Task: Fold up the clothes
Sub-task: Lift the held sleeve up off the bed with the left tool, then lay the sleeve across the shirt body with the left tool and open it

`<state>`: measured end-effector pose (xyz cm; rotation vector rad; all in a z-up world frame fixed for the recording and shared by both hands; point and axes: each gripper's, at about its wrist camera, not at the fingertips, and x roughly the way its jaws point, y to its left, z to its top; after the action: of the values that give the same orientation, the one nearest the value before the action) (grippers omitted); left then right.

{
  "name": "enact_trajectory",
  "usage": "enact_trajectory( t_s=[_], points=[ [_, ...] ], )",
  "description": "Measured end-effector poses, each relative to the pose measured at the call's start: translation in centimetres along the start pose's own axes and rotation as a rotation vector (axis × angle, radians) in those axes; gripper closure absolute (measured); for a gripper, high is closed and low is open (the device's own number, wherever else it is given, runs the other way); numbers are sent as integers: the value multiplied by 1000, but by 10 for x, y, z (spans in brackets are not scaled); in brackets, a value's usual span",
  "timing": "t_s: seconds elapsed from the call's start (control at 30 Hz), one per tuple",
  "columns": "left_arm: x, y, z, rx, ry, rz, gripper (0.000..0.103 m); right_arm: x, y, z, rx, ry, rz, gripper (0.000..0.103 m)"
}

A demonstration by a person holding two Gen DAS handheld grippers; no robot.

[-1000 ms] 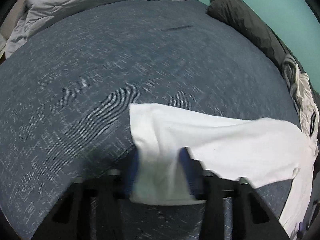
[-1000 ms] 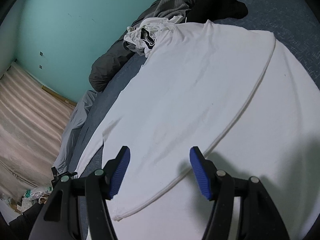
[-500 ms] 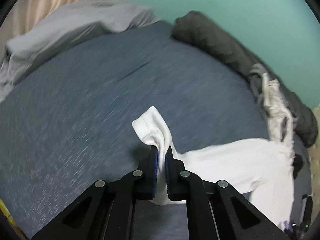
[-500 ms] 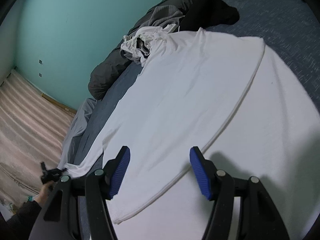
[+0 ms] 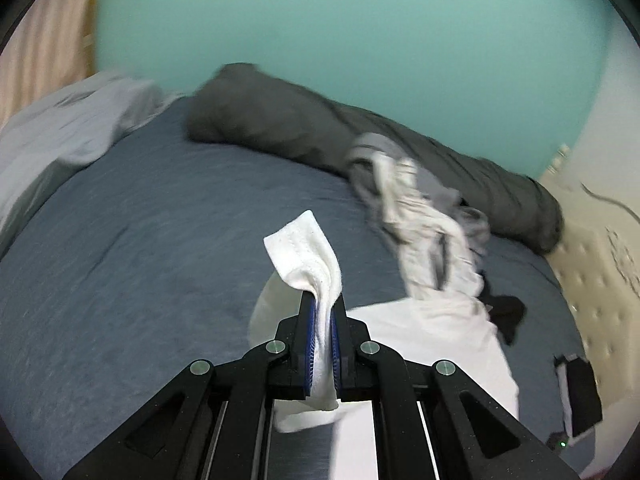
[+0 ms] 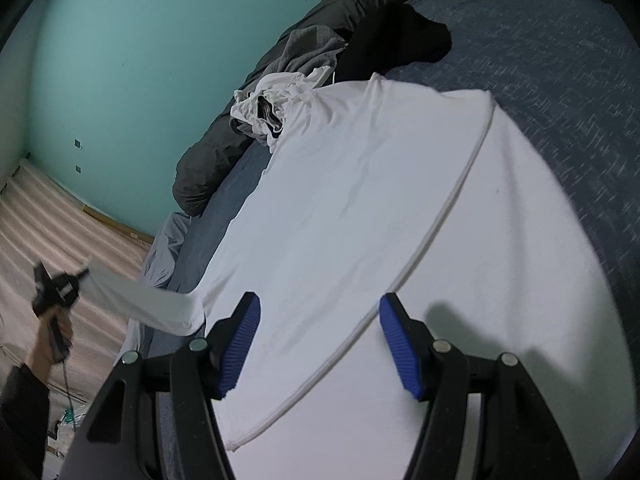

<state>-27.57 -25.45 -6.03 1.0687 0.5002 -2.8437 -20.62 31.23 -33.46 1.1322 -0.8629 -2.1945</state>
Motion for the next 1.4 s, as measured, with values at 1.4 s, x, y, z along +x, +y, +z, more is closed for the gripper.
enact_trajectory(
  t_s=[1.4],
  points=[
    [135, -307, -329, 472, 516, -347, 59, -66, -70, 25, 140, -32, -36, 38]
  ],
)
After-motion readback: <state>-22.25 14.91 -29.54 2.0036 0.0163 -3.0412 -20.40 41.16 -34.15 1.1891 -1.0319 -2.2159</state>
